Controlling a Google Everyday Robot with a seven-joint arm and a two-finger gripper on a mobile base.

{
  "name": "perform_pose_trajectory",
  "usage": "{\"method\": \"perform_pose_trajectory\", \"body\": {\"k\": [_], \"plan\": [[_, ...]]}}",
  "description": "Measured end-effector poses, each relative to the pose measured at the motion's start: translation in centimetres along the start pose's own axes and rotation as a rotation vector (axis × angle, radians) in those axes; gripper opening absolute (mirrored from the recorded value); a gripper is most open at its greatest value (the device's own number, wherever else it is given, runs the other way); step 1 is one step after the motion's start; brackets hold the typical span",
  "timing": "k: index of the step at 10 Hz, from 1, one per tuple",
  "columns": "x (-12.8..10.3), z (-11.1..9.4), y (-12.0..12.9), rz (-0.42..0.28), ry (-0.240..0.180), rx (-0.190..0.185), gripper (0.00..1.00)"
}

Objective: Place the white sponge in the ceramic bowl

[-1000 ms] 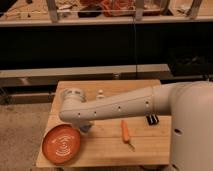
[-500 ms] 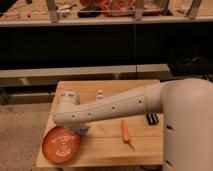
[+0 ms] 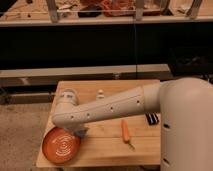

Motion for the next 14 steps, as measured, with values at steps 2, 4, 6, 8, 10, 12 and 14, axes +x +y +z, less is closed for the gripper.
{"method": "perform_pose_trajectory", "body": {"k": [2, 4, 6, 8, 10, 12, 14], "plan": [[-0.3, 0.2, -0.1, -0.008, -0.01, 0.0, 0.02], [-0.6, 0.3, -0.7, -0.024, -0.017, 0.0, 0.02], [-0.9, 0.5, -0.9, -0.032, -0.025, -0.001, 0.02], [-1.2, 0.6, -1.3, -0.04, -0.032, -0.001, 0.02], [-1.4, 0.7, -1.8, -0.048, -0.037, -0.002, 0.02], [-1.7, 0.7, -1.7, -0.051, -0.043, -0.005, 0.02], [-1.8, 0.8, -2.1, -0.06, -0.049, -0.007, 0.02]]}}
